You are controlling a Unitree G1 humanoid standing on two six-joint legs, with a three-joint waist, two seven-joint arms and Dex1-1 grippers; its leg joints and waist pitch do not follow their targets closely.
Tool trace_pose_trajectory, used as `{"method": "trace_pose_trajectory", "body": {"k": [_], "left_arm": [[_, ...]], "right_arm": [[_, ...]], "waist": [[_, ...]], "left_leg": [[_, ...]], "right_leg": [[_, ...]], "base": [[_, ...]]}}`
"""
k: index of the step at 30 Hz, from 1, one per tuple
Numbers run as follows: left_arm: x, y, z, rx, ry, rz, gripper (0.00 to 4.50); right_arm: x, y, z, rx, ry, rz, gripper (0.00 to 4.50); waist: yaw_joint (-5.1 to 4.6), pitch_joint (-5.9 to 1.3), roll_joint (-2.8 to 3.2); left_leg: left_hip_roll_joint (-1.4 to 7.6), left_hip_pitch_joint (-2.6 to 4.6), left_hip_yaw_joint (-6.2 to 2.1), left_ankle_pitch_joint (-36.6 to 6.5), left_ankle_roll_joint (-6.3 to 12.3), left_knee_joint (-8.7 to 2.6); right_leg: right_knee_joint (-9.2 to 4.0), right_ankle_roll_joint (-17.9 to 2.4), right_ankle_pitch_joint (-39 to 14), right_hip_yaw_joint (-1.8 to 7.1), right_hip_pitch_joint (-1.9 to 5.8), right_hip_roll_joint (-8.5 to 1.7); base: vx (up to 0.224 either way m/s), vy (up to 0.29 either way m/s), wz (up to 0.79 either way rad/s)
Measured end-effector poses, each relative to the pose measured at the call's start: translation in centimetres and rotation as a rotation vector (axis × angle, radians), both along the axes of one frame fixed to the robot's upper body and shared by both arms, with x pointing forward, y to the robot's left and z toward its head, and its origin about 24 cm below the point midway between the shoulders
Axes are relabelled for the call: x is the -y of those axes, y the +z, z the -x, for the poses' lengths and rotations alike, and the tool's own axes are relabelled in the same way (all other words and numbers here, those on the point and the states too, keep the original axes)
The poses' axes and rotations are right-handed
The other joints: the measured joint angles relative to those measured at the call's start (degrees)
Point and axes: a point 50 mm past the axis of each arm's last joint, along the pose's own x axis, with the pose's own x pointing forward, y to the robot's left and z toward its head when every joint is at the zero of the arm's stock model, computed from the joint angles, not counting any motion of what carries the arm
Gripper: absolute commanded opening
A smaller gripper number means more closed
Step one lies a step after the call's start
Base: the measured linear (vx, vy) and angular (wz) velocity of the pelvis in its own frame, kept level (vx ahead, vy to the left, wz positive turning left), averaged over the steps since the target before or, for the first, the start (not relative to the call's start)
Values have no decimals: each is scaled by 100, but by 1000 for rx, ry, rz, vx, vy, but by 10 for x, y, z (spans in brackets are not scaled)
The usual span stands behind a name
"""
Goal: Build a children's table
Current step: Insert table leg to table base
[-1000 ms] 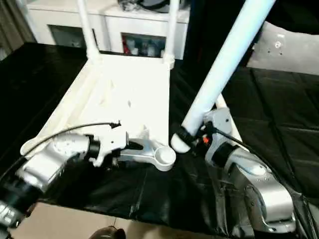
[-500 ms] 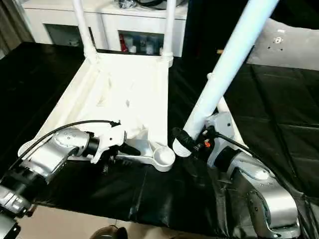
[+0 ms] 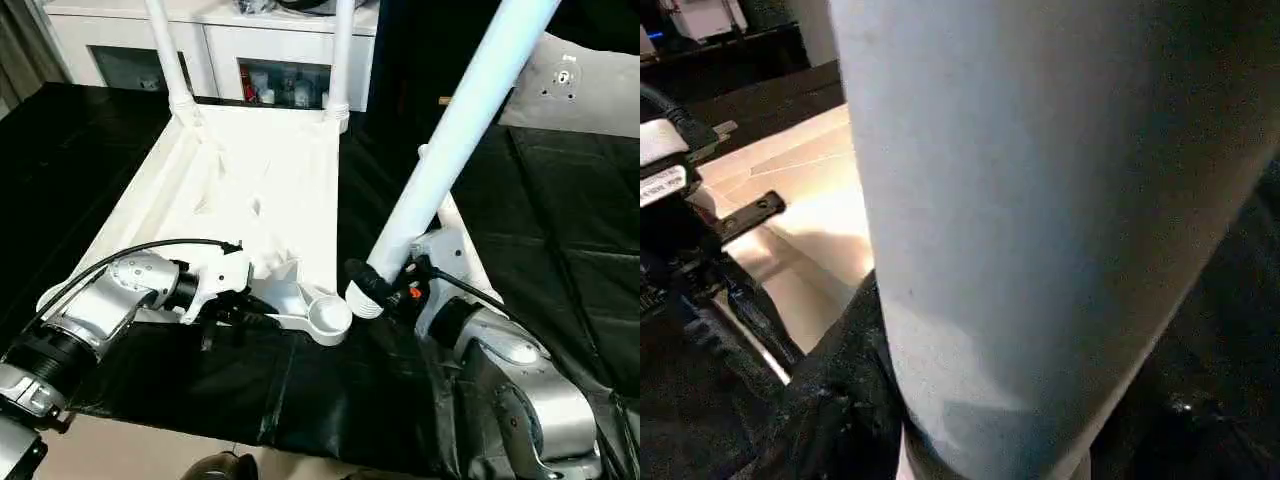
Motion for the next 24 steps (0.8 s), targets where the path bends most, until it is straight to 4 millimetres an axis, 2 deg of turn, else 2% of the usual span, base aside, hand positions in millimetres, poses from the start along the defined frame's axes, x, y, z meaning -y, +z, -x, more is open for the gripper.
{"method": "trace_pose_trajectory", "body": {"k": [4, 14, 24], "left_arm": [[7, 0, 1, -12, 34, 25, 0], [27, -1, -3, 90, 153, 73, 0], [24, 0, -2, 154, 127, 56, 0]], "right_arm": [[-6, -1, -1, -8, 27, 5, 191], [-30, -4, -29, -23, 89, 61, 191], [-31, -2, -43, -5, 133, 128, 191]], "waist": [[-28, 2, 4], [-98, 11, -9], [-112, 29, -56]], "left_leg": [[0, 2, 9, 0, 0, -1], [0, 1, 14, 0, 1, -19], [1, 3, 18, -2, 3, -23]], "right_leg": [[-2, -6, 3, 4, -3, -3], [-7, -2, -3, 0, -9, -2], [-14, 0, -4, 1, -7, -4]], "base": [[0, 0, 0], [0, 0, 0], [0, 0, 0]]}}
